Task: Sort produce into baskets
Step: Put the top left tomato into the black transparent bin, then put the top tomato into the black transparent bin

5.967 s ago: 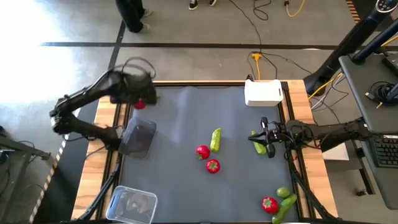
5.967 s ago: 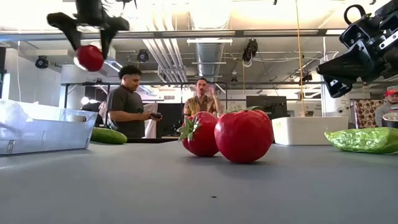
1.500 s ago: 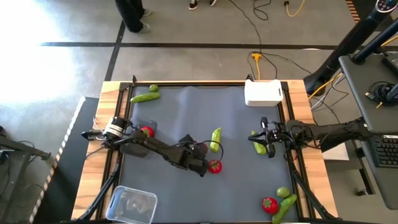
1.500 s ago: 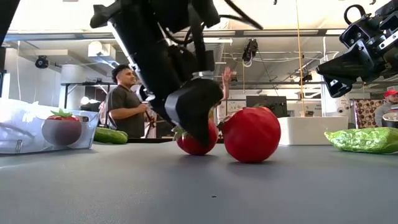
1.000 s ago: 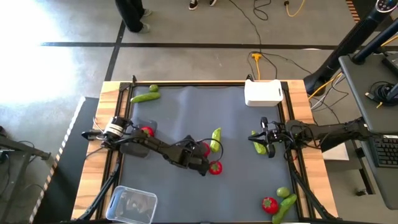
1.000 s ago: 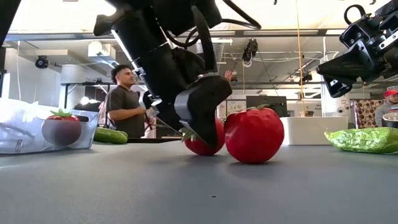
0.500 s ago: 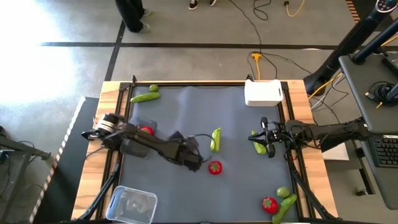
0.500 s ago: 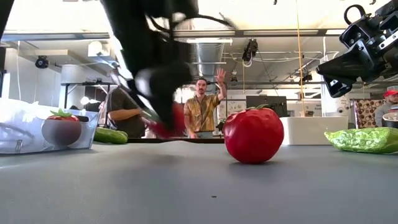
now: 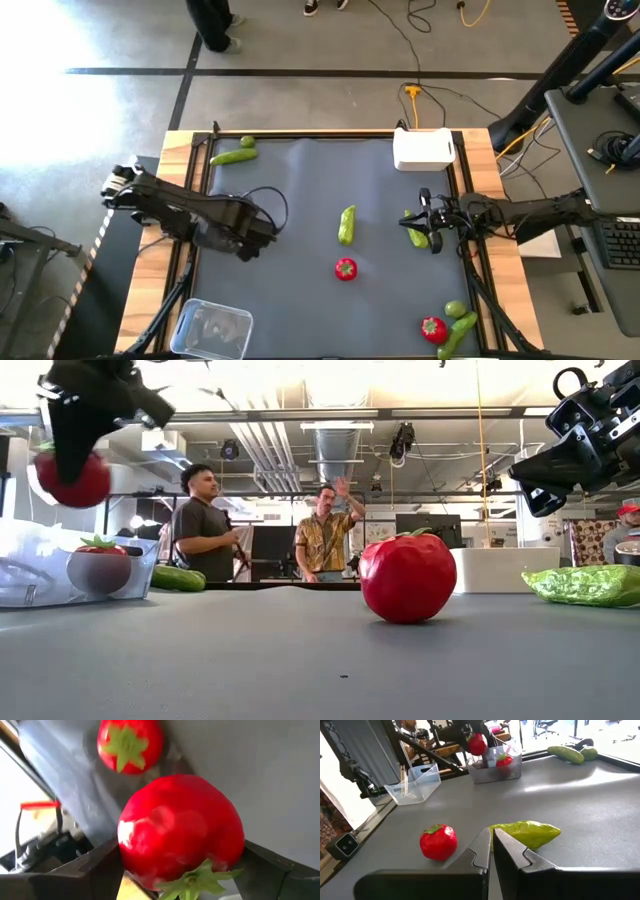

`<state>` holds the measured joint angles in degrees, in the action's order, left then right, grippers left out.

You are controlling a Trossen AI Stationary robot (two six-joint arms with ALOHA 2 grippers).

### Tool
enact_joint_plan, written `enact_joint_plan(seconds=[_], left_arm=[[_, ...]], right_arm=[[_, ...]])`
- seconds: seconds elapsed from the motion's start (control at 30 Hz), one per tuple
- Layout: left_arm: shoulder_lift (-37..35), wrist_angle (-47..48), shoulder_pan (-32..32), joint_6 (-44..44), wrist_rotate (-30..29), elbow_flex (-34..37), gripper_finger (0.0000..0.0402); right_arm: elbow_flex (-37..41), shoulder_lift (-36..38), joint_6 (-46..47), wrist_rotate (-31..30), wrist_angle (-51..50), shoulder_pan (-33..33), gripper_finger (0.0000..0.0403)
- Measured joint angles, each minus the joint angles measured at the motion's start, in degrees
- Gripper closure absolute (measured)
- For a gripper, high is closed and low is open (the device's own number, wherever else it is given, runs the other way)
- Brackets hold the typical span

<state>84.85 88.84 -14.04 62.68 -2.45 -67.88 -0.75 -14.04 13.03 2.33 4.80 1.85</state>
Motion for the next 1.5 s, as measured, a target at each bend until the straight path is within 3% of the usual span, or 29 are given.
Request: enact_joint_plan(seconds=[0.27, 0.57, 0.73, 1.07, 1.5], left_arm=[[-2.3, -6.3, 3.7, -1.5, 1.9, 10.6, 0.0113], [-0.9, -12.1, 7.3, -8.2, 3.1, 15.4, 0.0113], [-1.0, -13.8, 10.1, -12.4, 3.3, 16.2, 0.0109], [-1.0, -14.5, 11.4, -15.3, 4.9, 16.2, 0.0054], [-1.4, -12.5, 11.4, -14.5, 5.1, 15.6, 0.0047]], right_arm=[[0.0, 0.0, 0.0, 0.0, 0.0, 0.0, 0.0390], [0.0, 0.0, 0.0, 0.0, 0.0, 0.0, 0.0390], [0.0, 0.0, 0.0, 0.0, 0.0, 0.0, 0.0390], [0.0, 0.0, 0.0, 0.0, 0.0, 0.0, 0.0390], [0.0, 0.0, 0.0, 0.0, 0.0, 0.0, 0.0390]])
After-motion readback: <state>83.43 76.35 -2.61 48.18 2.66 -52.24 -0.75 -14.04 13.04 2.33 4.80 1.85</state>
